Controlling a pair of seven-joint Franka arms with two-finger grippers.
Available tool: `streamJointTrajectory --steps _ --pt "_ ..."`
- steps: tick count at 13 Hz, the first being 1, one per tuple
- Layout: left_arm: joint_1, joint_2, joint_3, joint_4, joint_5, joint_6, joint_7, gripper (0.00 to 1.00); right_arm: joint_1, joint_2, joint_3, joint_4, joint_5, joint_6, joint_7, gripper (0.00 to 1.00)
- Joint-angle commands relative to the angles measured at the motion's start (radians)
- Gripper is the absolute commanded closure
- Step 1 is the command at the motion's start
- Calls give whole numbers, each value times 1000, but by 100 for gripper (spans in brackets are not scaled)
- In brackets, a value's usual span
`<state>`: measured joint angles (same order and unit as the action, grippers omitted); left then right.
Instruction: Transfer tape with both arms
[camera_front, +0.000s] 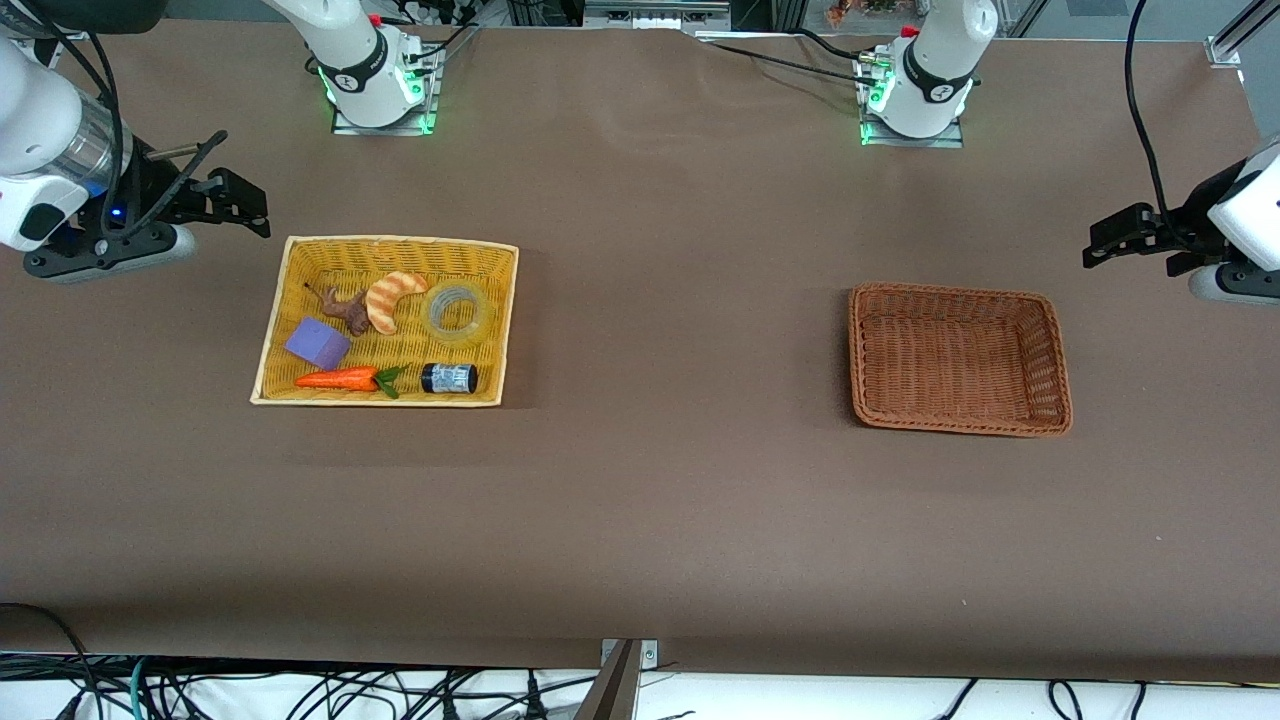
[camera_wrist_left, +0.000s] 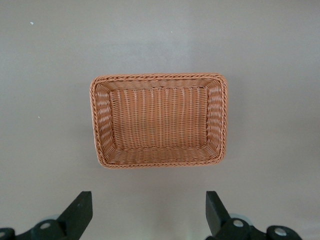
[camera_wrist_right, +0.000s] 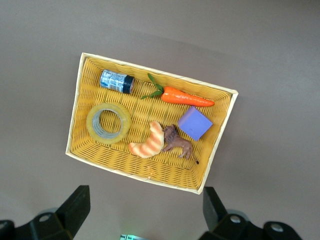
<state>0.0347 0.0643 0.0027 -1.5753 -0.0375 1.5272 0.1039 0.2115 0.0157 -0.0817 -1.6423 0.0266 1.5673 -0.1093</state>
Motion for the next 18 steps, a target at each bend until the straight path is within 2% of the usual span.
streamJointTrajectory --steps 1,18 --pt "4 -3 2 8 -25 -10 -3 0 -4 -8 2 10 4 -47 5 0" --pt "7 -3 2 8 -27 -10 -1 0 -1 1 -9 24 -14 -36 -9 0"
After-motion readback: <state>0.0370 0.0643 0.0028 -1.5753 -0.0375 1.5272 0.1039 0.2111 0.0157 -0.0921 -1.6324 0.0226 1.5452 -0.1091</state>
